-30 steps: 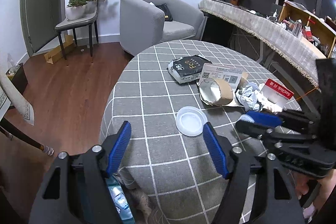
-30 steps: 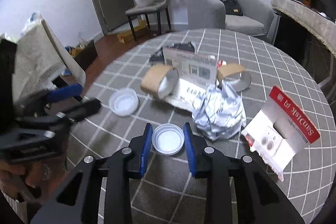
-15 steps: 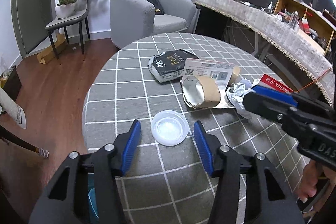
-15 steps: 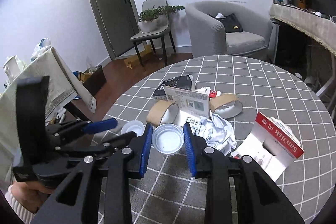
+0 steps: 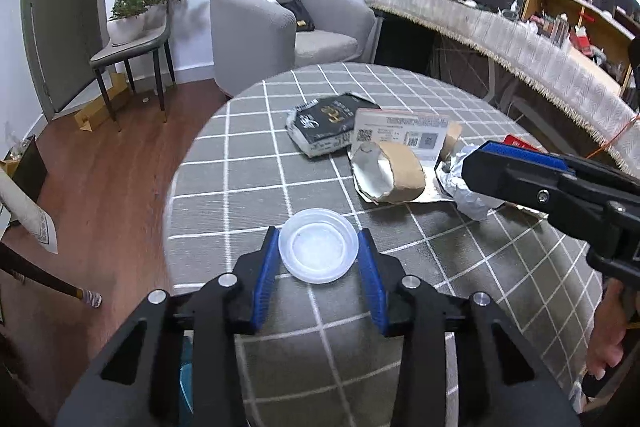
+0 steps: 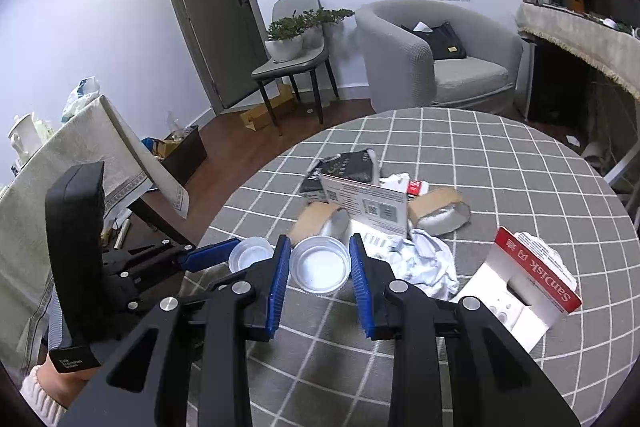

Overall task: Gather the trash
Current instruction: 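Carry the clear lid over the teal bin and open the left tool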

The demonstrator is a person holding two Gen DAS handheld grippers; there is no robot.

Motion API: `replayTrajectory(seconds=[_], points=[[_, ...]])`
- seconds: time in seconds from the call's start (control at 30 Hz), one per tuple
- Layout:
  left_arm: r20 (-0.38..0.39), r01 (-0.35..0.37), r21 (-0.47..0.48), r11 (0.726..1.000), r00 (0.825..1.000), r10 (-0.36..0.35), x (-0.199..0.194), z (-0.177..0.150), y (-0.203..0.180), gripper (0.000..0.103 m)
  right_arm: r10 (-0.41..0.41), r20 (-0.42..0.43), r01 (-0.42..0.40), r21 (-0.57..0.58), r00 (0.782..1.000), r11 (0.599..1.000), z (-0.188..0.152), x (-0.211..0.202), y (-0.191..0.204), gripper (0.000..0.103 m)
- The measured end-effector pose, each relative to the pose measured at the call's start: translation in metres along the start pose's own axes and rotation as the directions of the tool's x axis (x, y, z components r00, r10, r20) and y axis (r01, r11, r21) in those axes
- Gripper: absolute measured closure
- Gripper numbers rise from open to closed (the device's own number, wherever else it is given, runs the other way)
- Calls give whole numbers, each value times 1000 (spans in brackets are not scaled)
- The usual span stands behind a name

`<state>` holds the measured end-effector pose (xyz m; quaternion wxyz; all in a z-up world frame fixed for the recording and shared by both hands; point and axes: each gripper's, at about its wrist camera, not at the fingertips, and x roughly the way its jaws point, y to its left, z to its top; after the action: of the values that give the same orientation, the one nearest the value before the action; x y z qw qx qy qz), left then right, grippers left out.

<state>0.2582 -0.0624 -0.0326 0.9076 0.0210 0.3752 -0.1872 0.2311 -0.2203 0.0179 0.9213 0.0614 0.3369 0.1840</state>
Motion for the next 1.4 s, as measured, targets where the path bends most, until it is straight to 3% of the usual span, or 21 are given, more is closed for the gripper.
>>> replayTrajectory(seconds=[0.4,0.73,1.0,1.27,1.4], points=[[42,-55,-61,997,997,57,-41,-24,42,61,46,5,-46,-36,999,998,-5,3,45,73],[-9,-122,-166,979,992,122,-64,-63,108,61,115,-16,-116,-77,993,990,-14,20,103,73],[-160,-181,-208,961,976,149,-52,-110,151,61,161,-59,-167,-108,985,980,-18,43,145,73],[-300,-178,-229,957,948,105,-23,-153,171,61,189,-120,-203,-122,975,972,-21,71,178,73],[-377,-172,-265,949,924,62,-13,-175,181,61,190,-146,-207,-112,971,972,-23,82,186,73]])
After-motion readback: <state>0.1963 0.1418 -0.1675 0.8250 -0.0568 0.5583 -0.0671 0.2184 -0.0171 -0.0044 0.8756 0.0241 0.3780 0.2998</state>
